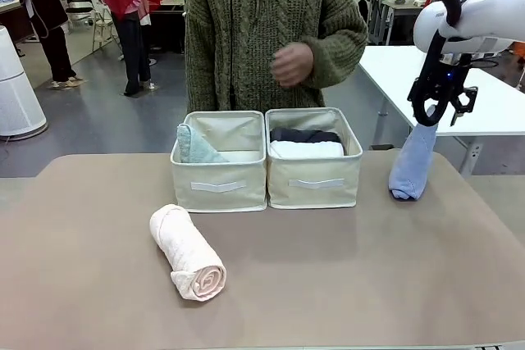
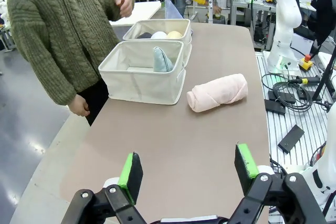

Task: Sort the towels based on their folding style.
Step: Pick up another triangle-folded towel from the table and place it in the left Fabric basket.

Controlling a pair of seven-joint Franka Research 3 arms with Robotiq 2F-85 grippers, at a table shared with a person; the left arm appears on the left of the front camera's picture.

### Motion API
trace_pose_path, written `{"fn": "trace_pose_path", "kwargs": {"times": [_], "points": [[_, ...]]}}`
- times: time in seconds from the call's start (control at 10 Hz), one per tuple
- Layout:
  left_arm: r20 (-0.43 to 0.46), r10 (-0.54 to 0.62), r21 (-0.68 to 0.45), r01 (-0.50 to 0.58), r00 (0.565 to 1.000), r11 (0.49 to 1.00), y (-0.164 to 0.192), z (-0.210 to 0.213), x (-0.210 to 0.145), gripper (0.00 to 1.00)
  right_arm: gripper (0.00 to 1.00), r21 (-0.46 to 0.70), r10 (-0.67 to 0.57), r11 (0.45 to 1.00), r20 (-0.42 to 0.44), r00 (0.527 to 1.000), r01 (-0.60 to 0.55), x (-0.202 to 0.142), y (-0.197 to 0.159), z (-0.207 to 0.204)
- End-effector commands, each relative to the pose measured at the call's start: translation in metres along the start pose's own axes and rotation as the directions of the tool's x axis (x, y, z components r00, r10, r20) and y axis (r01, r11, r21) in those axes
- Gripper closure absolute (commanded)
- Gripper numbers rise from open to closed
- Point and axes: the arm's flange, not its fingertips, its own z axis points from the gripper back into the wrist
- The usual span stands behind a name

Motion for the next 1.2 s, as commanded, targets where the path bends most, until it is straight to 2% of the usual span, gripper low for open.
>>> {"fn": "trace_pose_path", "kwargs": {"times": [0.0,0.1,0.2,0.3,0.4,1.1], "points": [[-0.001,-0.006,0.002,0.006,1.0,1.0,-0.0032,0.0009,-0.0005,0.08,0.56,-0.033,-0.009,0.999,-0.048,0.999,0.008,0.0182,0.0084,-0.0065],[-0.001,-0.006,0.002,0.006,1.0,1.0,-0.0032,0.0009,-0.0005,0.08,0.56,-0.031,-0.011,0.999,-0.065,0.998,0.009,0.0193,0.0102,-0.0087],[-0.001,-0.006,0.002,0.006,1.0,1.0,-0.0032,0.0009,-0.0005,0.08,1.0,-0.036,-0.017,0.999,-0.094,0.995,0.014,0.0187,0.0124,-0.0094],[-0.001,-0.006,0.002,0.006,1.0,1.0,-0.0032,0.0009,-0.0005,0.08,0.61,-0.039,-0.019,0.999,-0.117,0.993,0.015,0.0173,0.0133,-0.0078],[-0.001,-0.006,0.002,0.006,1.0,1.0,-0.0032,0.0009,-0.0005,0.08,1.0,-0.046,-0.024,0.999,-0.132,0.991,0.018,0.0166,0.0135,-0.0073],[-0.001,-0.006,0.002,0.006,1.0,1.0,-0.0032,0.0009,-0.0005,0.08,1.0,-0.068,-0.035,0.997,-0.136,0.99,0.026,0.0159,0.0115,-0.0047]]}}
